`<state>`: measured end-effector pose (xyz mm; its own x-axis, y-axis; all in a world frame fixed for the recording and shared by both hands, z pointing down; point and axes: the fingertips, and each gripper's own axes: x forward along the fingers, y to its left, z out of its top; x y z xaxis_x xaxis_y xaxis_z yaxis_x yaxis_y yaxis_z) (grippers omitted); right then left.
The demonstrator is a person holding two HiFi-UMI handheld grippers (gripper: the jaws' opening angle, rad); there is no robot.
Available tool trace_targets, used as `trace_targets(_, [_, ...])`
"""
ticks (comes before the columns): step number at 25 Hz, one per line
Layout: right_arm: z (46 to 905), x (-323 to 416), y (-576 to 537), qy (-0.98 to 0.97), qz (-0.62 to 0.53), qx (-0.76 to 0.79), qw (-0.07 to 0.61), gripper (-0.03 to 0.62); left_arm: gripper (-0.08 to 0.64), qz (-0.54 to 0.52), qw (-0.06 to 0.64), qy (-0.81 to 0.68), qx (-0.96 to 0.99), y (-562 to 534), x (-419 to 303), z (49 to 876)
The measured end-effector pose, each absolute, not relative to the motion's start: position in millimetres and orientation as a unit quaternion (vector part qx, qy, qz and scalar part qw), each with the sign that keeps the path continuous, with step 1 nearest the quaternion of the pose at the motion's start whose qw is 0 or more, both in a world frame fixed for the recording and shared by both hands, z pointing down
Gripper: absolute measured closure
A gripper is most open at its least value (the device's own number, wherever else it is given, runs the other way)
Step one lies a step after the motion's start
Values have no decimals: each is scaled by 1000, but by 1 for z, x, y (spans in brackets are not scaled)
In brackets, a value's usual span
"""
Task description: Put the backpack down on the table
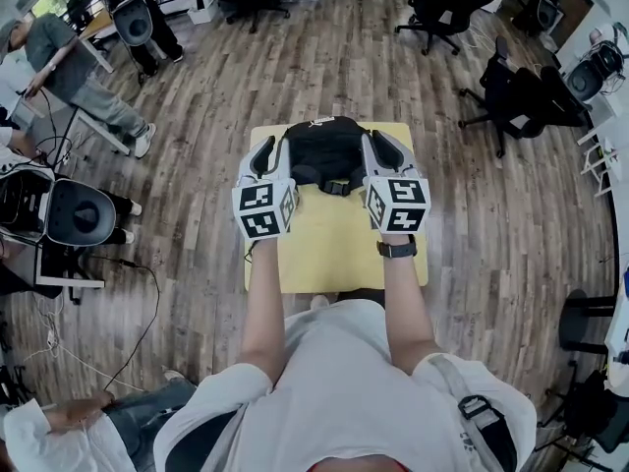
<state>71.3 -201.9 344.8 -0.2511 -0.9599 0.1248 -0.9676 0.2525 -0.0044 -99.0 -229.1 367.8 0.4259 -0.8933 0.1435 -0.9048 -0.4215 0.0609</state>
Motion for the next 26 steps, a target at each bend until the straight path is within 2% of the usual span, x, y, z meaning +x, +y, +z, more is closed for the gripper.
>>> trace_targets(8, [315,66,-189,-791,9,611,34,554,549,19,44,-530,847,-216,-101,332])
trace_targets(15, [300,60,-177,-792,-13,609,31,581,550,11,28,-517,855,-202,-94,320])
trace_targets(26, [295,55,-173,-795,-23,605,35,581,549,11,17,-519,855,-199,-91,318])
